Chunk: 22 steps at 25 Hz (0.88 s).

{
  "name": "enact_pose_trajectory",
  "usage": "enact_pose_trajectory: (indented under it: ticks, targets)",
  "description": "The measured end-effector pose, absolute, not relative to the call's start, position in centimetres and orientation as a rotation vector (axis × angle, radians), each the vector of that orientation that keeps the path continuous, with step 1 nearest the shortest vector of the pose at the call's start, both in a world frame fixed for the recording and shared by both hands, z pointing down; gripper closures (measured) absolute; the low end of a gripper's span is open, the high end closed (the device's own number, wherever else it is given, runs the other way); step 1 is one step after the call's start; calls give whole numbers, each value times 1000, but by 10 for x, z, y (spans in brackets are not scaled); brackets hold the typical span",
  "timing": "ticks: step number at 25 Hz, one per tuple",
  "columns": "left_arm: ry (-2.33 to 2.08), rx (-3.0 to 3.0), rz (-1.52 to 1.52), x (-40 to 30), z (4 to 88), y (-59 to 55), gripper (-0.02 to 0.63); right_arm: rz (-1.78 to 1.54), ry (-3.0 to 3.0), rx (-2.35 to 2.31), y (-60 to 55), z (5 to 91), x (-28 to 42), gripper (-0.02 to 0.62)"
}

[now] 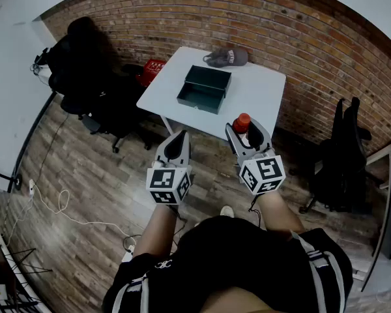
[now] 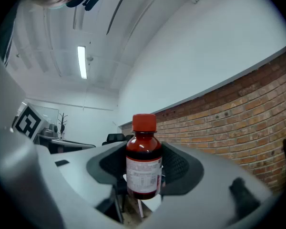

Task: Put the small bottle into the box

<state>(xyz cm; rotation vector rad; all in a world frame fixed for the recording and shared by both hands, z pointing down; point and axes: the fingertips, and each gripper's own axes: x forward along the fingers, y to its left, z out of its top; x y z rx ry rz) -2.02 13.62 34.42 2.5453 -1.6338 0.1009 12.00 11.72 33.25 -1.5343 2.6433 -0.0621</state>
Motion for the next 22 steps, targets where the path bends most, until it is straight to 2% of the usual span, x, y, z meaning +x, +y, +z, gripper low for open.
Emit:
enact_pose_trajectory:
  ticks: [22]
  targets:
    - [-1641,2561,136,-6,344,116,594,-72,2614,-1504,99,328,133,373]
